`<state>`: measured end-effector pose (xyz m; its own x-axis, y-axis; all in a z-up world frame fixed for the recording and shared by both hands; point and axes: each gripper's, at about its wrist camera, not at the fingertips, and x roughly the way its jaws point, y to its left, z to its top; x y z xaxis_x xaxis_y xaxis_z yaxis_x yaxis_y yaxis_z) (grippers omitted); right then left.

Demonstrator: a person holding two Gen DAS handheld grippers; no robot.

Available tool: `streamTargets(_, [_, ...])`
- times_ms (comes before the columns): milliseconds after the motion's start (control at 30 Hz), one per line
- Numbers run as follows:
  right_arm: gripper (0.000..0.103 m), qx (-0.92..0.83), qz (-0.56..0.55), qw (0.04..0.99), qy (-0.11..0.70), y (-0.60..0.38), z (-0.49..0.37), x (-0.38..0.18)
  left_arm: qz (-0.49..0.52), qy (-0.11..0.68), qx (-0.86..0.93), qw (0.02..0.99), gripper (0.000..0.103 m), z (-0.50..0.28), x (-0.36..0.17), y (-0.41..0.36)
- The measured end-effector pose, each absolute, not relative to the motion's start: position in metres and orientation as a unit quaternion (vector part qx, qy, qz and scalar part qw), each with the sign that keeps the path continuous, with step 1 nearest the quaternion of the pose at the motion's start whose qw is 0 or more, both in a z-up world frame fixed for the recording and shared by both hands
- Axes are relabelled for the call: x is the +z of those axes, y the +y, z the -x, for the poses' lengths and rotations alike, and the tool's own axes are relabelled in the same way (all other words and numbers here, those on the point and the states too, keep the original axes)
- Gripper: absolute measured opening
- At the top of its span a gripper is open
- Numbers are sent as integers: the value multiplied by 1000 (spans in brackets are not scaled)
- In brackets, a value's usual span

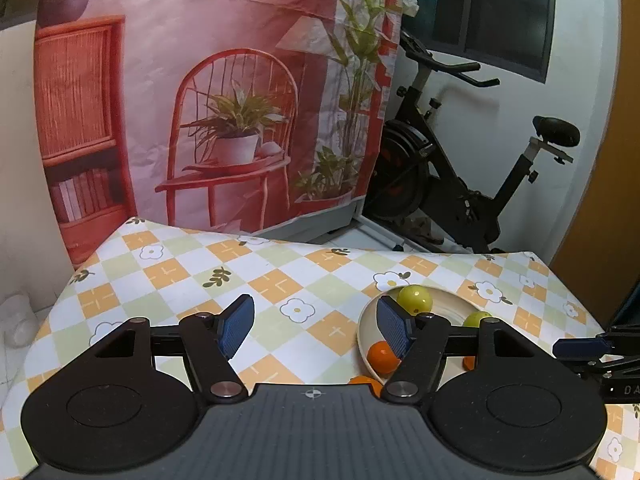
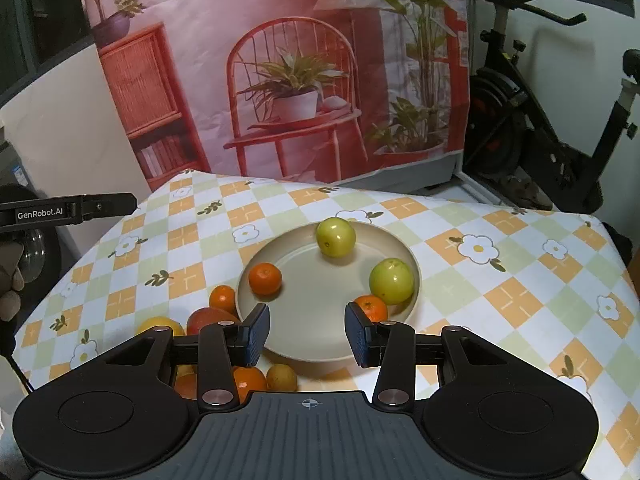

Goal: Organize fruits
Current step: 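Move both tools back toward the fruit pile beside the plate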

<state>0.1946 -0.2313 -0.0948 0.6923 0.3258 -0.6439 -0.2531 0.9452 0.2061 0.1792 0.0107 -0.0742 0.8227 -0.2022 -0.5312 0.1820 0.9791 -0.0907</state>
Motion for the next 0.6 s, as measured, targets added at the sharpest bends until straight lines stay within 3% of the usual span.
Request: streamTargets(600, [40, 179, -37, 910, 372, -211, -193, -104, 29, 303, -123, 945, 70, -171, -92, 11])
